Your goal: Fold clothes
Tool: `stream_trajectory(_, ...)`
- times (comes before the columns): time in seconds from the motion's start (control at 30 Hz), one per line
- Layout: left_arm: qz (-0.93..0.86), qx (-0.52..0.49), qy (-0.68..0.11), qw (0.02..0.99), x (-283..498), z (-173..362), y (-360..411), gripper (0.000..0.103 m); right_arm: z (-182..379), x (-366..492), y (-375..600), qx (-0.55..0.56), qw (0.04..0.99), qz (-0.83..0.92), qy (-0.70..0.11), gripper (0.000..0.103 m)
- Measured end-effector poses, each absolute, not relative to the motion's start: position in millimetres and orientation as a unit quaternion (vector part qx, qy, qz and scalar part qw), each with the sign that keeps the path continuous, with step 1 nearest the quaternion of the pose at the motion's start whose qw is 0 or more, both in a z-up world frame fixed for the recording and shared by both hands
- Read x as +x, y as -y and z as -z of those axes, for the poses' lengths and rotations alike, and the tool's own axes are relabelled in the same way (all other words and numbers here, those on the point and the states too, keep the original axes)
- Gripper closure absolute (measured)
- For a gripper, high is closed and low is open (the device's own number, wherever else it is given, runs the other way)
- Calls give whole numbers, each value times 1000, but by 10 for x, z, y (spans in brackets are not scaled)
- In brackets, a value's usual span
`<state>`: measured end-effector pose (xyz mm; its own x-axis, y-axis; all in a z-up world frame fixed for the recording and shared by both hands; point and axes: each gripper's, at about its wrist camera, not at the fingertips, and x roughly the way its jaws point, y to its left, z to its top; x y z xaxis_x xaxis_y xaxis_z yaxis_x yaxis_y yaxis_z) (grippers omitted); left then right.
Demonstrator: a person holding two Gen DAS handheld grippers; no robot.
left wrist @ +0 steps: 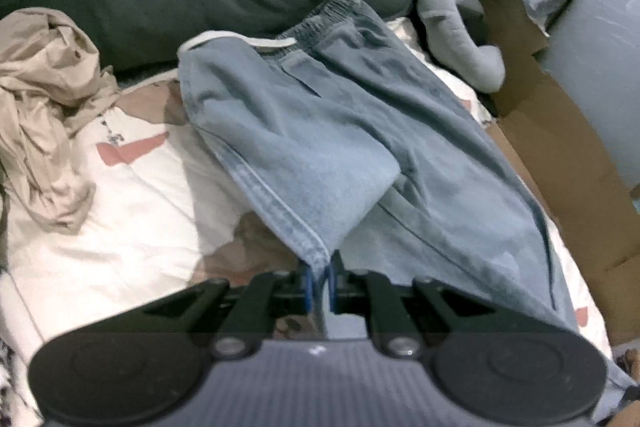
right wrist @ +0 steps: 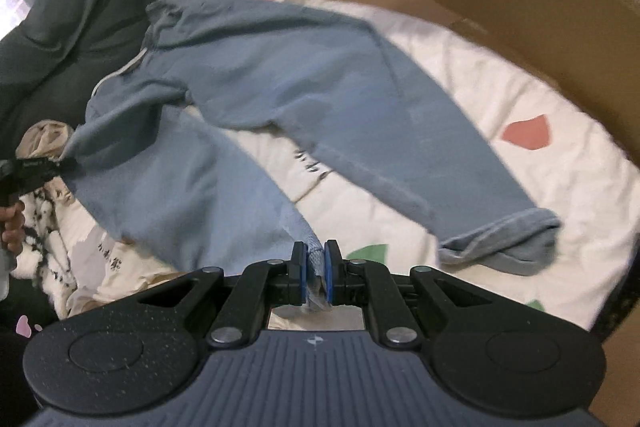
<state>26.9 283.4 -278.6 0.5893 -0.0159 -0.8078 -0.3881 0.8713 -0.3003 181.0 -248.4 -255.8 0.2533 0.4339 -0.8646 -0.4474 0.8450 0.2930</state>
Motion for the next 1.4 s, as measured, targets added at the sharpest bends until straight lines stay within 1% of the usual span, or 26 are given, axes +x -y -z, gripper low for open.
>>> stream_trajectory(0.43, -69, -254, -460, 848, -20, 2852, -2561, 99, 2106, 1535, 3302, 15, 824, -189, -534, 96)
stream_trajectory(0.8, -63, -251, -476, 841, -31, 2831, -2636, 99, 1632, 1149, 3524, -5, 833, -157, -530, 96)
stream_trajectory(0.9, -64, -265, -495, 825, -40, 2933, -2661, 97, 1637, 1054, 3606, -9, 831, -142, -537, 96)
stream_trajectory(0.97, -63, -252, -514, 818, -46, 2965, -2645, 93, 1669, 970, 3652, -8, 830, -133, -542, 96)
stream_trajectory(1.03, -67, -235, -524, 816, -90, 2964, -2640, 93, 1717, 868, 3696, -4, 829, -126, -545, 96)
stream_trajectory(1.2, -88, -222, -533, 812, -271, 2954, -2763, 90, 2073, 662, 3870, 9, 820, -102, -563, 96)
stream_trajectory(1.33, -110, -217, -542, 804, -390, 2911, -2926, 89, 2339, 584, 3990, 26, 823, -76, -562, 96)
stream_trajectory(1.4, -120, -216, -536, 807, -438, 2809, -3009, 81, 2450, 585, 4061, 39, 826, -64, -558, 96)
